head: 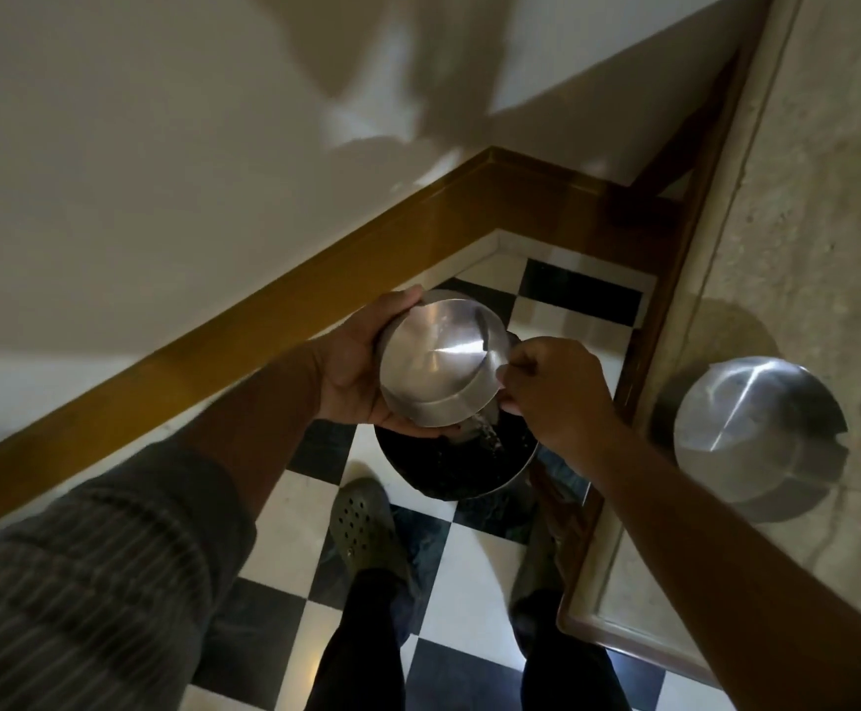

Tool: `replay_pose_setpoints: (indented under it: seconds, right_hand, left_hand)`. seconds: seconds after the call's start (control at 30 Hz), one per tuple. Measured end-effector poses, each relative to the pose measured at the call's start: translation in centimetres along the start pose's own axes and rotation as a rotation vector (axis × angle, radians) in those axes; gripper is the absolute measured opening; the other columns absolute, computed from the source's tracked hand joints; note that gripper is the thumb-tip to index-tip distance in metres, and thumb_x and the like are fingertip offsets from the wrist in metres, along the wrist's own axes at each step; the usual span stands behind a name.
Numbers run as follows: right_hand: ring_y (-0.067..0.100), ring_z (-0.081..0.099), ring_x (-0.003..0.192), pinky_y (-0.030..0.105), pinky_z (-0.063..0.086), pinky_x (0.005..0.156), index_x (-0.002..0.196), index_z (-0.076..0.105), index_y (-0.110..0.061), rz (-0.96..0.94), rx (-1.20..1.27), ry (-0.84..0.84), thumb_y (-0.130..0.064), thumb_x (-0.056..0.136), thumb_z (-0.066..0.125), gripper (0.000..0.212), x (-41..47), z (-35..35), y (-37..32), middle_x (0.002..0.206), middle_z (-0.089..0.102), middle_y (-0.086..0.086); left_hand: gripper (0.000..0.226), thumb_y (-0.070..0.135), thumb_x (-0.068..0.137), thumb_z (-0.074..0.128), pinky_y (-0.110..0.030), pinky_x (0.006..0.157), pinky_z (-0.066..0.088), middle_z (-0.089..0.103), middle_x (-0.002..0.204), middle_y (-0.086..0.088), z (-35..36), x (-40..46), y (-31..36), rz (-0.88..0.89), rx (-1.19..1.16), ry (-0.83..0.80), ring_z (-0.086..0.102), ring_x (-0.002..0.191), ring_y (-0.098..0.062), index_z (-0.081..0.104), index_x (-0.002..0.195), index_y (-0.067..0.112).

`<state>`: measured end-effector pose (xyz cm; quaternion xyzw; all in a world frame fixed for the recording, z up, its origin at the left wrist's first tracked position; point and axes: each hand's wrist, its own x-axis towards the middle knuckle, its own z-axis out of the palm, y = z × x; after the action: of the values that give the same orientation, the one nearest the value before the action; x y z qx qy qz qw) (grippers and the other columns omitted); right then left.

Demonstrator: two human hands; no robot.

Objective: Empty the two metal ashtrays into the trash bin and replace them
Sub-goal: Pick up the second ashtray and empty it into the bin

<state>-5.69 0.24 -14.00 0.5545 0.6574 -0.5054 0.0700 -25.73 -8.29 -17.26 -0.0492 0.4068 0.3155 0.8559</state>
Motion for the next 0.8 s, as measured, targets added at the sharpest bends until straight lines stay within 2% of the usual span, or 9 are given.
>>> replay_pose_setpoints:
  seconds: [0.13, 0.27, 0.33, 0.4, 0.5, 0.6, 0.7, 0.77, 0.8]
  right_hand:
    - [0.033, 0.068, 0.091, 0.054, 0.056, 0.088, 0.085, 0.072, -0.004, -0.038, 0.017, -0.061, -0.001, 0.09, 0.052, 0.021, -1.0, -0.4, 0.8, 0.091, 0.072, 0.017]
    - [0.019, 0.067, 0.101, 0.036, 0.055, 0.09, 0.11, 0.068, -0.022, -0.179, -0.036, -0.032, -0.009, 0.096, 0.046, 0.029, -2.4, -1.8, 1.7, 0.109, 0.072, 0.003]
    - [0.018, 0.06, 0.12, 0.037, 0.053, 0.096, 0.133, 0.053, -0.022, -0.271, -0.076, 0.051, -0.033, 0.096, 0.05, 0.039, -3.1, -2.4, 2.1, 0.131, 0.063, 0.006]
    - [0.019, 0.034, 0.144, 0.047, 0.042, 0.109, 0.15, 0.029, -0.018, -0.406, -0.148, 0.114, -0.059, 0.09, 0.048, 0.075, -3.8, -3.1, 2.3, 0.156, 0.037, 0.007]
    - [0.031, 0.006, 0.152, 0.053, 0.026, 0.119, 0.15, 0.013, 0.0, -0.725, -0.39, 0.19, -0.07, 0.086, 0.045, 0.1, -4.4, -3.9, 2.1, 0.162, 0.01, 0.023]
    - [0.044, 0.004, 0.149, 0.053, 0.014, 0.122, 0.144, 0.015, 0.011, -0.923, -0.513, 0.3, -0.072, 0.082, 0.047, 0.108, -5.0, -4.2, 1.5, 0.155, 0.01, 0.037]
    - [0.042, 0.001, 0.149, 0.056, 0.012, 0.121, 0.149, 0.007, 0.006, -1.1, -0.535, 0.368, -0.077, 0.079, 0.047, 0.116, -5.5, -3.1, 2.2, 0.159, -0.001, 0.027]
    - [0.038, 0.004, 0.15, 0.056, 0.017, 0.12, 0.152, 0.011, 0.001, -1.135, -0.606, 0.292, -0.08, 0.077, 0.046, 0.116, -5.9, -1.7, 3.1, 0.162, 0.002, 0.02]
    - [0.037, 0.011, 0.149, 0.056, 0.024, 0.118, 0.149, 0.022, 0.003, -1.104, -0.73, 0.172, -0.082, 0.076, 0.047, 0.115, -5.9, -0.9, 3.8, 0.16, 0.011, 0.021]
  left_hand:
    - [0.076, 0.051, 0.051, 0.093, -0.05, 0.082, 0.062, 0.075, 0.115, -0.016, 0.3, -0.2, 1.5, 0.052, 0.194, 0.064, 0.071, 0.104, -0.035, 0.073, 0.117, 0.019]
    - [0.06, 0.054, 0.058, 0.084, -0.031, 0.08, 0.059, 0.077, 0.106, -0.011, 1.7, 0.4, 1.3, 0.103, 0.559, 0.17, 0.072, 0.097, -0.023, 0.076, 0.108, 0.022]
    - [0.07, 0.055, 0.059, 0.081, -0.028, 0.079, 0.055, 0.073, 0.11, -0.011, 2.0, 1.3, 0.5, 0.106, 0.866, 0.266, 0.07, 0.1, -0.024, 0.068, 0.118, 0.019]
    - [0.086, 0.057, 0.06, 0.085, -0.02, 0.08, 0.049, 0.063, 0.121, -0.003, 2.0, 2.1, -0.9, 0.196, 1.303, 0.426, 0.062, 0.109, -0.024, 0.054, 0.129, 0.018]
    - [0.13, 0.072, 0.054, 0.081, -0.029, 0.109, 0.033, 0.036, 0.152, -0.012, 1.5, 2.6, -3.4, 0.419, 1.772, 0.521, 0.038, 0.134, -0.028, 0.026, 0.153, 0.007]
    - [0.139, 0.077, 0.052, 0.079, -0.034, 0.116, 0.023, 0.032, 0.157, -0.018, 1.0, 2.8, -4.6, 0.609, 1.864, 0.493, 0.031, 0.141, -0.031, 0.022, 0.154, 0.003]
    - [0.134, 0.072, 0.053, 0.082, -0.034, 0.114, 0.027, 0.037, 0.153, -0.021, 0.9, 3.0, -5.0, 0.743, 1.827, 0.437, 0.036, 0.138, -0.032, 0.027, 0.152, 0.0]
    - [0.131, 0.071, 0.055, 0.081, -0.034, 0.114, 0.031, 0.039, 0.152, -0.021, 1.2, 2.6, -4.6, 0.807, 1.786, 0.436, 0.037, 0.137, -0.031, 0.03, 0.152, -0.001]
    - [0.129, 0.072, 0.056, 0.079, -0.033, 0.113, 0.032, 0.042, 0.15, -0.022, 1.3, 2.5, -4.4, 0.853, 1.781, 0.453, 0.039, 0.136, -0.03, 0.032, 0.151, -0.003]
